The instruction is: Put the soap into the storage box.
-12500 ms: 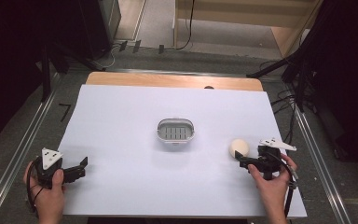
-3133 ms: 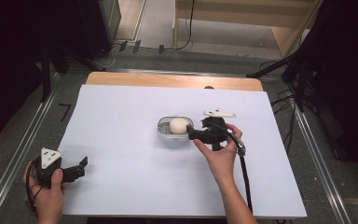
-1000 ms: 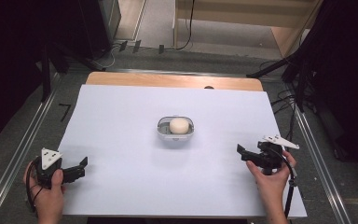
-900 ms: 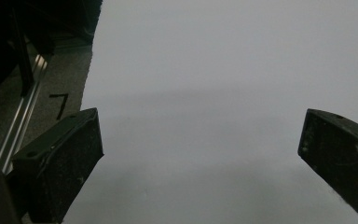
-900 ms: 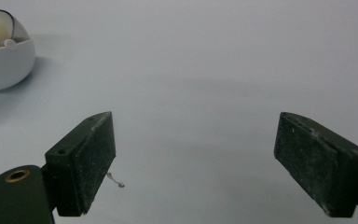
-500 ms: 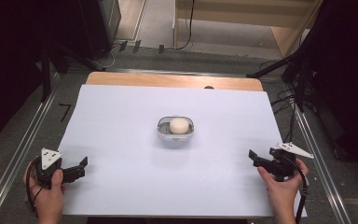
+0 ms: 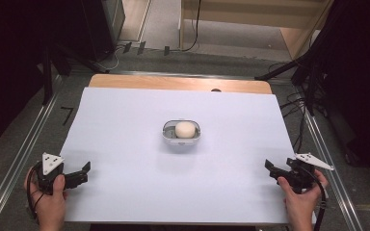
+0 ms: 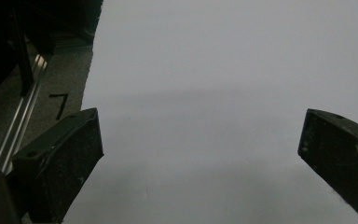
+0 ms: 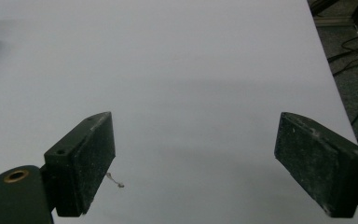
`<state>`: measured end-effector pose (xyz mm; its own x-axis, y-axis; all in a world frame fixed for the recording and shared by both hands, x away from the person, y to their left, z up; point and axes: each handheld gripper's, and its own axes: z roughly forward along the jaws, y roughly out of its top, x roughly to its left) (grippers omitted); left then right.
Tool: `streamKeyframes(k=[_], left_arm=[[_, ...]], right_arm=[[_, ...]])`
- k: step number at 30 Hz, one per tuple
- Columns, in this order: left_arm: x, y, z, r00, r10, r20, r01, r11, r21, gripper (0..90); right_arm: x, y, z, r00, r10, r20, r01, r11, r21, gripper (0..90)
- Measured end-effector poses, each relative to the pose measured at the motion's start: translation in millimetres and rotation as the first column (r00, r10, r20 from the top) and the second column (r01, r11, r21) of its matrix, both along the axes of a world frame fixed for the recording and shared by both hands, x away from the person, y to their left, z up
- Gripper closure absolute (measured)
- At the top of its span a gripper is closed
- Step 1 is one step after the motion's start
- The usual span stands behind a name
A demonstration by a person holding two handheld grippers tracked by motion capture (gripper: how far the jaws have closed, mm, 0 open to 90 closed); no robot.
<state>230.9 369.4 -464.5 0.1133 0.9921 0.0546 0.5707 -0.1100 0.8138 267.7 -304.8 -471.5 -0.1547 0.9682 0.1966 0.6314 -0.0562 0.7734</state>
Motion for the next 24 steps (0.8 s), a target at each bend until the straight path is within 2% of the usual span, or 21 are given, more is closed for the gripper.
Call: streamKeyframes(k=[6,24], left_arm=[[-0.1,0.2,0.1,1.0000,-0.001,0.000,0.001,1.0000,-0.002,0.3],[-0.5,0.5,0.3,1.0000,-0.002,0.001,0.002,1.0000,-0.003,0.3]], right_arm=[[-7.1,-10.3,-1.2,1.0000,0.002,0.009,-0.002,1.000,0.006,12.7],[-30.1,-47.2,-4.3,0.9982,-0.057,0.018,0.057,0.998,0.018,12.7]])
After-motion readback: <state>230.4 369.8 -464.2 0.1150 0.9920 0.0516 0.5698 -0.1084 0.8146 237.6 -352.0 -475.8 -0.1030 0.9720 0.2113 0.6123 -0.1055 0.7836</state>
